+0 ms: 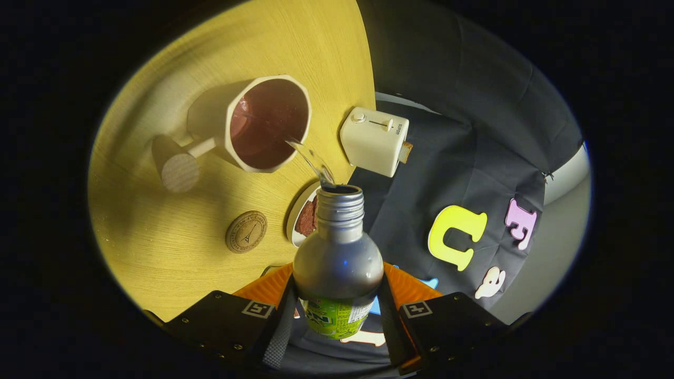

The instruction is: Take the bottle from table, then pour the juice into the cup, finally place the bottle on the coaster

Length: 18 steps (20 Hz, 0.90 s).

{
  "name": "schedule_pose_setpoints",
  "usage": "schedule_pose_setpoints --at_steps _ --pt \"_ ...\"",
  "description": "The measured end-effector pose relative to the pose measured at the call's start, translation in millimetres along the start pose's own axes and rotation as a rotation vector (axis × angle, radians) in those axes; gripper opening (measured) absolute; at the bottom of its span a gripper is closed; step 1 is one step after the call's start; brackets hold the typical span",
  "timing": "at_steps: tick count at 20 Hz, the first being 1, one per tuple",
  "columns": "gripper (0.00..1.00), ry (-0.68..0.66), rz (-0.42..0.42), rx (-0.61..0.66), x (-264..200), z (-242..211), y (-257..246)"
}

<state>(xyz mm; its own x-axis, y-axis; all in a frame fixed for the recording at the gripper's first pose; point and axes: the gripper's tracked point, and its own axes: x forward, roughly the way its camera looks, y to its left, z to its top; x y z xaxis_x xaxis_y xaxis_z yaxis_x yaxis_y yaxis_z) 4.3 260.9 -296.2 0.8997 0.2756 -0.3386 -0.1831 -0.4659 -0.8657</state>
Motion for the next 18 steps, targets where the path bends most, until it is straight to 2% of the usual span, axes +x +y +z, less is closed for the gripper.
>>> schedule_pose_setpoints --at_steps 18 --pt "0.73 -0.015 -0.009 -0.069 -0.5 0.7 -9.1"
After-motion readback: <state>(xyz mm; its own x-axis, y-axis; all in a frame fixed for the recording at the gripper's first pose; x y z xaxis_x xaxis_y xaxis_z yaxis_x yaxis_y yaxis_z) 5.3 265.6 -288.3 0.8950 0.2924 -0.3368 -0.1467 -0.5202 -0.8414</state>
